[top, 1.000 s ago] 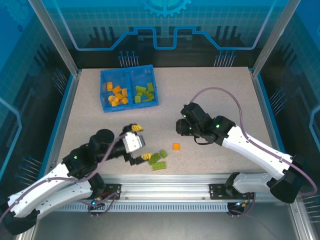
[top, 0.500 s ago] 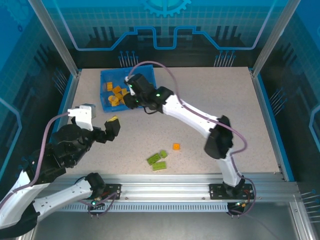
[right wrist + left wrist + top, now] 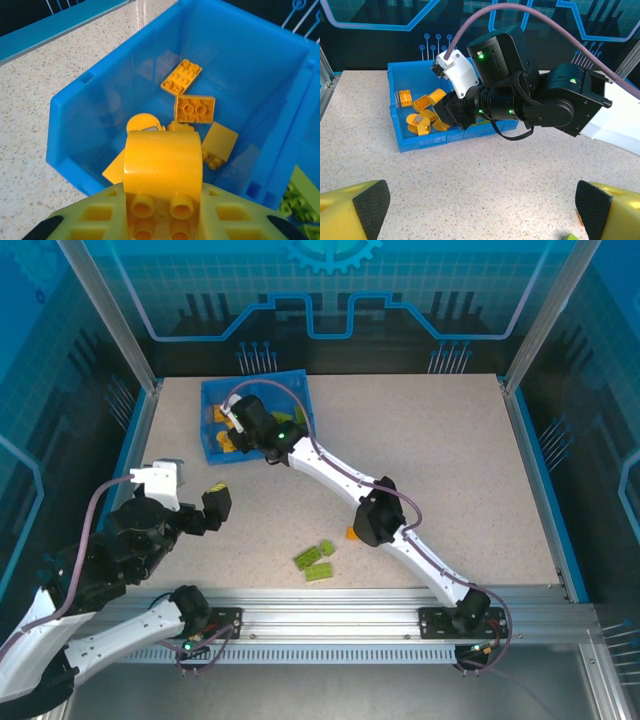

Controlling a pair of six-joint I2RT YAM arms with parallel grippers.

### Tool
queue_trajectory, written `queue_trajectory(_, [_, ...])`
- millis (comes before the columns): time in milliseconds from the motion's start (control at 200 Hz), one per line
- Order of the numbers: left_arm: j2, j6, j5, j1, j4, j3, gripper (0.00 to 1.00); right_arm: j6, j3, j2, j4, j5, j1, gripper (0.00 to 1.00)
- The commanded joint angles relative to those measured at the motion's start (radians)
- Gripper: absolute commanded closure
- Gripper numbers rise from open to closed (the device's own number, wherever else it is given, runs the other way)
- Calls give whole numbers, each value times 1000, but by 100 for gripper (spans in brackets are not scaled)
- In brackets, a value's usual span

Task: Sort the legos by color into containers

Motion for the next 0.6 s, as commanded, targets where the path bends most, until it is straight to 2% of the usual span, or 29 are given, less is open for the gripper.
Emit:
queue_trajectory(0, [11,21,6,3,-14,-11,1,-57,59,34,149,21,-10,65])
queue_trajectory(135, [13,-14,4,4,-36,-26,1,-14,69,26,160,28,-15,40])
queue_trajectory(275, [22,-57,7,4,-58,-37,1,20,65,-38,101,6,-10,40])
queue_trajectory(430, [50,-121,22,5,-75,-39,1,115,7,-186,-61,-68,-14,39])
queue_trajectory(505, [79,-148,31,3,-85,-39,1,150,-128,-325,-119,-95,-18,36])
queue_trajectory(595, [122,-163,66,4,-66,-45,1,148,-385,-539,-122,-89,-19,30])
